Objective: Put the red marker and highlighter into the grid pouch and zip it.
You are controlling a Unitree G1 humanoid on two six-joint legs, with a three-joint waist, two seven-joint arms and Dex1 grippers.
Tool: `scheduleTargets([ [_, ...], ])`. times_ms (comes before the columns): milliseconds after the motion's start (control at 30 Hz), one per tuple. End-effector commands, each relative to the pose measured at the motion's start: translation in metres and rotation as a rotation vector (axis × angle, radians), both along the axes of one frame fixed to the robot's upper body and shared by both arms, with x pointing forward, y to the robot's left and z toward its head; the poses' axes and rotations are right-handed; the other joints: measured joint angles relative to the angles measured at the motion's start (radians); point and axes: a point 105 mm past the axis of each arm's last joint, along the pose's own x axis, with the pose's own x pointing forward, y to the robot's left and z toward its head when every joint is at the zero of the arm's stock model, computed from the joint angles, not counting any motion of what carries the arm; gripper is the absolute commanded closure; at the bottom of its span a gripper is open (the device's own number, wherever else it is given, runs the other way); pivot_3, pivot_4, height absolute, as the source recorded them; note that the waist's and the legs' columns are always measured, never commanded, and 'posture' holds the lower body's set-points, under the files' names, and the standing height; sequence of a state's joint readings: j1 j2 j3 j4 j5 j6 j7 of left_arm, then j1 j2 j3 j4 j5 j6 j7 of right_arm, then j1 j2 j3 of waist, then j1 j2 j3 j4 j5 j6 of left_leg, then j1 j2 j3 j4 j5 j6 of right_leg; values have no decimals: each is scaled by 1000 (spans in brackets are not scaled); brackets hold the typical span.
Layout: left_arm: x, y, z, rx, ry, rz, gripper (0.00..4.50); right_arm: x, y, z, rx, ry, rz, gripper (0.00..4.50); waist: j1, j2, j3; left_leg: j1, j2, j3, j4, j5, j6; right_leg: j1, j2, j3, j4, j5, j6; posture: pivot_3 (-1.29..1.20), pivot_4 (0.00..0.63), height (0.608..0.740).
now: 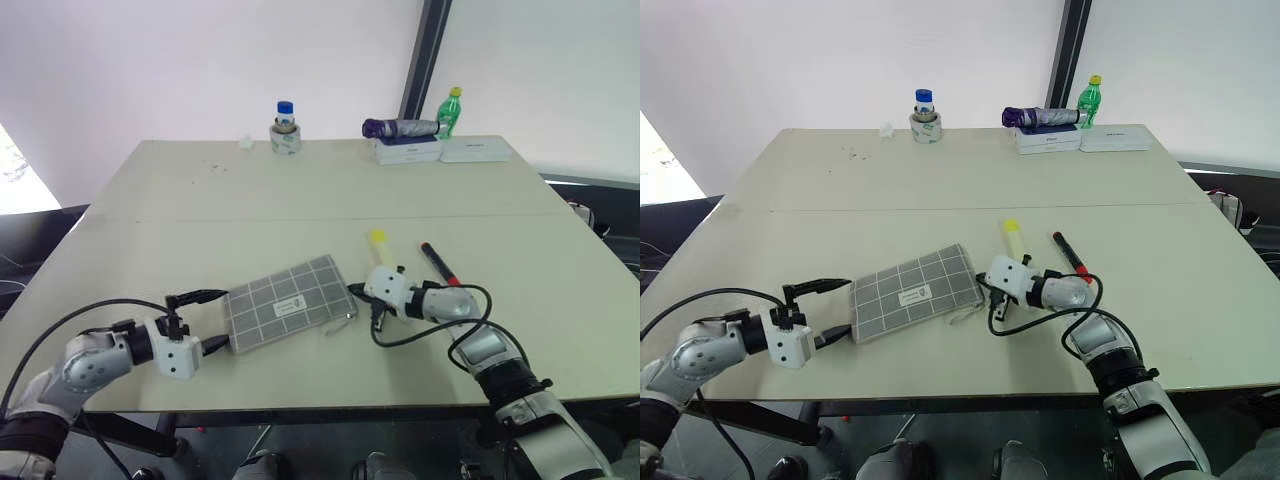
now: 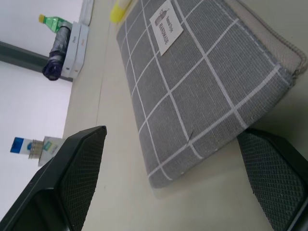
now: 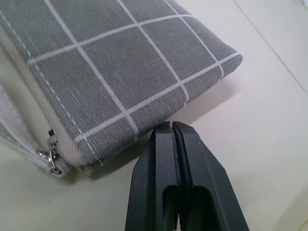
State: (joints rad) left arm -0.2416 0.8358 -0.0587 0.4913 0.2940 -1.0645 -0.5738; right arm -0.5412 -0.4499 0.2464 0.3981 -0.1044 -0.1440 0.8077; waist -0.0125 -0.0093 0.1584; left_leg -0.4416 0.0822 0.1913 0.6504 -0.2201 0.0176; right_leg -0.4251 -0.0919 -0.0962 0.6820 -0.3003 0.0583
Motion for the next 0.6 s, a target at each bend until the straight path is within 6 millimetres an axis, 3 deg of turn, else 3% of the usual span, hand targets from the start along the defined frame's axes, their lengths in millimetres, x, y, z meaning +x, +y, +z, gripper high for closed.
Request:
scheduleTargets([
  [33,-5,-17,-23,41,72,-68,0,5,4,17,26,-58,9,4442,1,0,0,0,0,0,0,0,0,0,0,0,0,0,0,0,150,740],
  [333,4,-43,-27,19,88,-129,0,7,6,17,25,-67,12,4442,1,0,0,0,0,0,2,2,-3,1,0,0,0,0,0,0,150,740],
  [433,3,-43,-28,10,109,-134,843,6,5,18,25,-69,12,4500,0,1,0,0,0,0,2,2,-3,1,1,0,0,0,0,0,150,740],
  [600,1,-44,-27,5,109,-141,3444,6,1,16,15,-69,5,4500,-1,1,-1,0,0,0,2,2,-4,1,1,0,1,0,0,0,150,740],
])
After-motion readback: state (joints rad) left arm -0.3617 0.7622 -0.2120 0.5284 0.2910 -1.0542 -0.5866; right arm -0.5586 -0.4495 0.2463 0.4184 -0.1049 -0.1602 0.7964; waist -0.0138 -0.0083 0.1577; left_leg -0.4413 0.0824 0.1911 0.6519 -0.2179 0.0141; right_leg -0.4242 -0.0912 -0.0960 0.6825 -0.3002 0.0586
